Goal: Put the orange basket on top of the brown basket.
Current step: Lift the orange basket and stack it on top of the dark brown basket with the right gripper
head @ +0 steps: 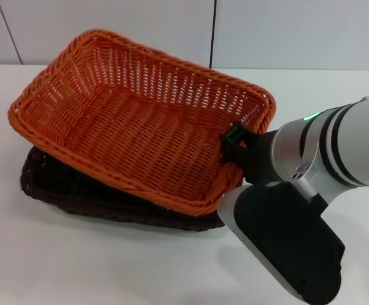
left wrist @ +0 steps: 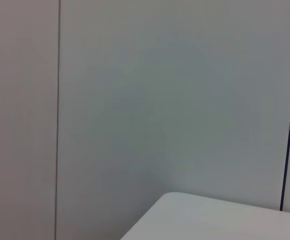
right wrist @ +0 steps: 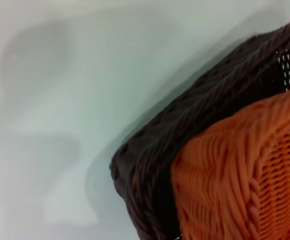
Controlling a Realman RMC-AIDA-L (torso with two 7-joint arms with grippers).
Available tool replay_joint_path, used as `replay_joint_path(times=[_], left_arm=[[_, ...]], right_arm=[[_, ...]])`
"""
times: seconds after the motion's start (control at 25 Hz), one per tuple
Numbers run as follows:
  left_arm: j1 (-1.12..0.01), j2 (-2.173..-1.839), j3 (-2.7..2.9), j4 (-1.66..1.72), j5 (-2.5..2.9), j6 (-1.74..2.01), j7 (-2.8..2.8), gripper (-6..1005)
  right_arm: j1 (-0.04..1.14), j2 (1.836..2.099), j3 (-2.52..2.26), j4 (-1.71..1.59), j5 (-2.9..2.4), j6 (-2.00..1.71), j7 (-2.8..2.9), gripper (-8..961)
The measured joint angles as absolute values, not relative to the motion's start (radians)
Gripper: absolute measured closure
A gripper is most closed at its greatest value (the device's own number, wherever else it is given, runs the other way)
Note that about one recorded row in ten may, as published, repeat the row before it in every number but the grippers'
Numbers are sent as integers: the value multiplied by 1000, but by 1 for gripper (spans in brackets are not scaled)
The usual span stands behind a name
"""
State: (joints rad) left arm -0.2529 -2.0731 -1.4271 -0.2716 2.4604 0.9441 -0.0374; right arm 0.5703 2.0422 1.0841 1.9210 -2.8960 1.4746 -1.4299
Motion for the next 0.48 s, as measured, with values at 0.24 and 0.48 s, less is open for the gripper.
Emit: replay_joint_path(times=[0.24, 0.48], left_arm=[[-247, -2074, -1426, -272, 2461, 940, -38, 201], [-244, -2074, -1424, -266, 2460, 940, -61, 201]], right_arm=[[593, 2041, 1084, 1864, -2915, 1454, -1434, 805], [593, 2049, 1094, 1835, -2920, 1448, -1356, 822]])
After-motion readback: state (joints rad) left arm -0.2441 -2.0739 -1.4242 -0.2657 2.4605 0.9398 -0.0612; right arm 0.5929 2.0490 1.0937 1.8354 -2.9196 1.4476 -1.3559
